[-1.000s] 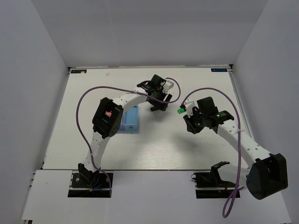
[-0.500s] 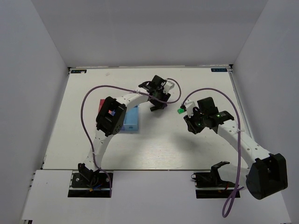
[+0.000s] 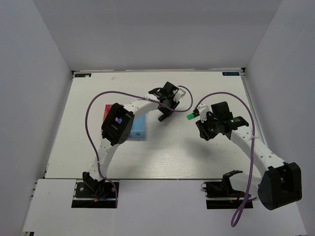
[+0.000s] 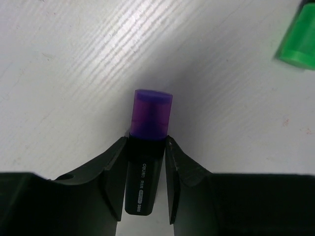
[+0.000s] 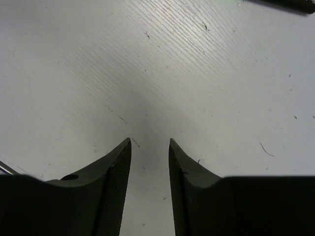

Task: Sort the stationery into containers
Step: Grab a piece of stationery with the left arm, then place the stationery into the container

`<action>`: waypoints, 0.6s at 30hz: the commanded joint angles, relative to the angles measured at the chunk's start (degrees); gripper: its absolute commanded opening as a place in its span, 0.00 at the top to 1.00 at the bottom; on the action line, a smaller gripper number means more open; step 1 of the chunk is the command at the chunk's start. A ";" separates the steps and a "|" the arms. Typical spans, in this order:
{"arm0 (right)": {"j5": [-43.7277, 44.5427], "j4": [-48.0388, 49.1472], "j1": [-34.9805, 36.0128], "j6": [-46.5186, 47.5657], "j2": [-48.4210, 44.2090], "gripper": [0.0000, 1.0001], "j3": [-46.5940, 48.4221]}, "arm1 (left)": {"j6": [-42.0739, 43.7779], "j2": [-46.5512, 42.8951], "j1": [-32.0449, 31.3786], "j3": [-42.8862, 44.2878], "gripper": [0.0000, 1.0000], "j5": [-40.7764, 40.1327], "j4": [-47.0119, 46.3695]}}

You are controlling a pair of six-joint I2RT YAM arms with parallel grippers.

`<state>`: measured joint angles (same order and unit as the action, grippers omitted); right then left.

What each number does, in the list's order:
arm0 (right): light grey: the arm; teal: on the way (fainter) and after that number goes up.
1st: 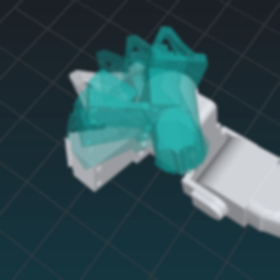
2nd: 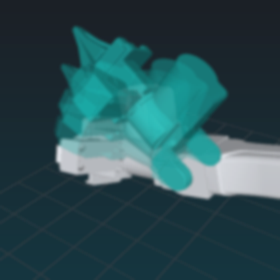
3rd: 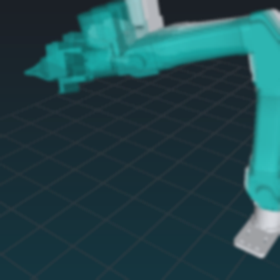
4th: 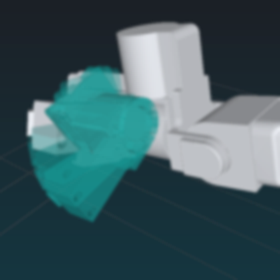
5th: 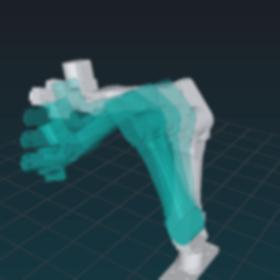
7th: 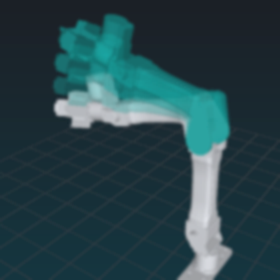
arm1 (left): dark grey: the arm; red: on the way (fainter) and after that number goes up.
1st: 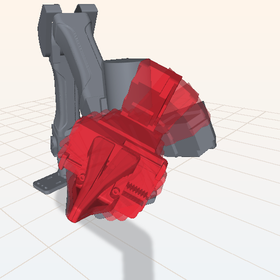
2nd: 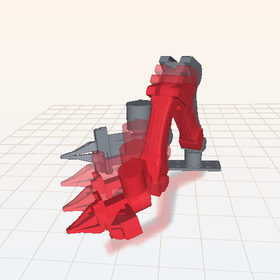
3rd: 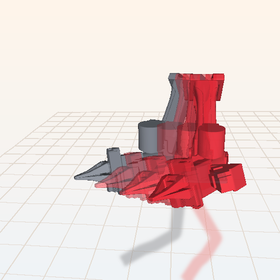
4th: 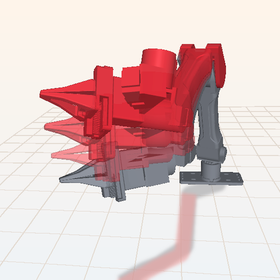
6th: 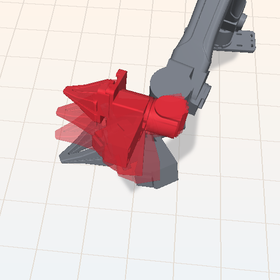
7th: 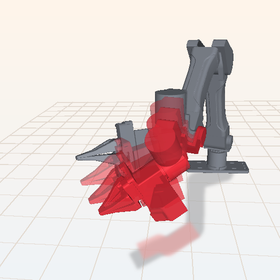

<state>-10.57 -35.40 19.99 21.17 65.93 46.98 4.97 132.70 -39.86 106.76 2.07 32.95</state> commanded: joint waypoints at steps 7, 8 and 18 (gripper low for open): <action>-0.85 0.15 -3.02 0.45 3.85 0.50 0.04 | -8.39 -16.93 -0.31 0.83 1.00 -3.82 4.77; -1.03 -0.02 -3.37 0.63 3.77 0.50 0.21 | -10.05 -20.61 -0.31 -0.75 1.00 -3.91 4.06; -4.02 -1.51 -4.78 0.54 5.88 1.00 0.92 | -20.35 -44.54 0.13 -30.64 1.00 -26.90 -4.39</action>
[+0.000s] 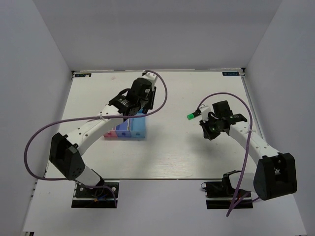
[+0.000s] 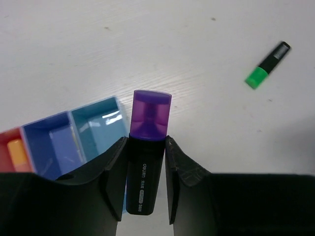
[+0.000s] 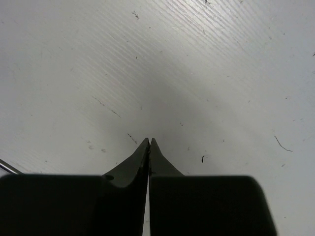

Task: Sort the stationery into containers
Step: Place the stationery into the container

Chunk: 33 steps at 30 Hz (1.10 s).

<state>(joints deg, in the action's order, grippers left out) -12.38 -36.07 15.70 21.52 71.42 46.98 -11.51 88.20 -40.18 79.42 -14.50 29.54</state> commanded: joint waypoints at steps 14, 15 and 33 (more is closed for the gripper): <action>-4.23 -1.89 -2.08 0.45 1.62 0.68 1.80 | -5.98 6.72 2.30 -4.01 1.00 -16.79 0.78; -4.23 -1.81 -2.34 0.37 1.53 0.67 1.80 | -6.33 6.98 2.74 -4.01 0.98 -16.53 1.13; -5.28 -2.68 -3.13 0.63 0.83 0.37 2.15 | -7.56 8.92 3.18 -4.18 0.48 -15.12 1.13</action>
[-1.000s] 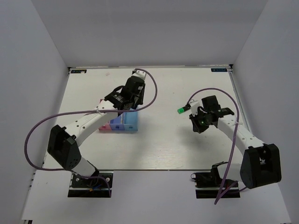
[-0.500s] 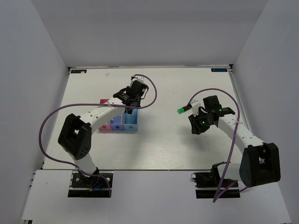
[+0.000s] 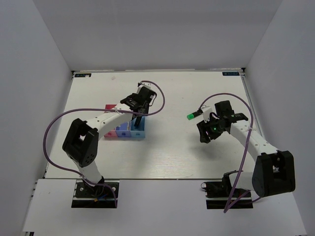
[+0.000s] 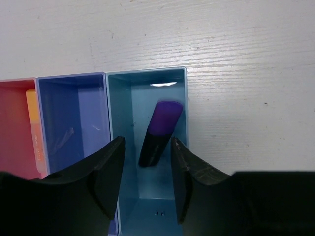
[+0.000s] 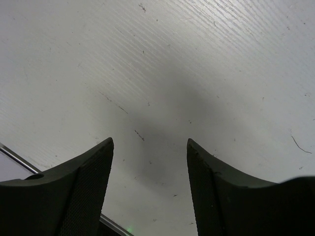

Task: Sort the stationery into containers
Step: Place the stationery into the container

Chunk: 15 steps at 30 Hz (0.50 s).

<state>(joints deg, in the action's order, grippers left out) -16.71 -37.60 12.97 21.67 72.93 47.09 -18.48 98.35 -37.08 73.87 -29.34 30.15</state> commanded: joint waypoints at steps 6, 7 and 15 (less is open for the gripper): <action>-1.48 -1.07 -0.41 1.53 -0.77 0.36 2.13 | -0.59 -3.59 0.25 -0.12 0.40 0.25 0.43; -1.66 -0.81 -0.49 1.88 -1.03 0.36 2.13 | -0.68 -4.12 0.17 -0.21 0.42 1.12 0.78; -13.43 8.94 -0.58 43.81 -3.85 0.42 -3.22 | 1.34 -20.20 -0.71 -7.23 0.85 26.75 8.06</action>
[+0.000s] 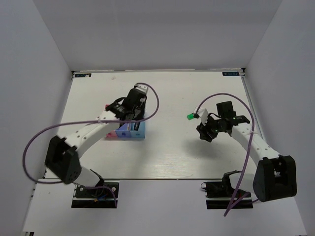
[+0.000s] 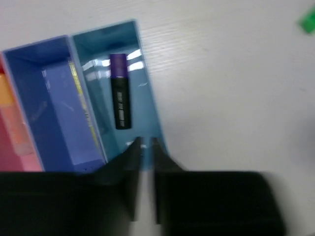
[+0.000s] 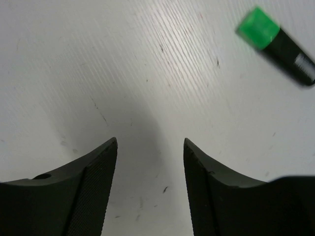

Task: Sort the stationery into containers
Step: Place the stationery into the container, then grab a piece of stationery with the right arm

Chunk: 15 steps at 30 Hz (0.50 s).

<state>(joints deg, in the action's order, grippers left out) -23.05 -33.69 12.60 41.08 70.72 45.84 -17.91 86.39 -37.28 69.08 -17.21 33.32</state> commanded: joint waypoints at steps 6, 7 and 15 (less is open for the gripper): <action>-12.11 -8.83 -0.38 48.64 15.21 0.40 18.50 | 3.50 -30.89 -2.27 -23.07 0.23 22.22 8.60; -11.59 -12.50 -0.30 49.61 21.33 0.39 20.75 | 4.11 -34.85 -2.27 -24.68 0.21 22.40 8.78; -8.51 -20.38 -1.97 60.86 35.26 0.37 37.45 | 6.66 -51.32 -2.19 -36.29 0.17 20.82 7.37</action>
<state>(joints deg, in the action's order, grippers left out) -31.44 -45.10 11.46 93.14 102.76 77.49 -12.99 37.65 -39.57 33.52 2.76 42.35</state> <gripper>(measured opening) 0.627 0.830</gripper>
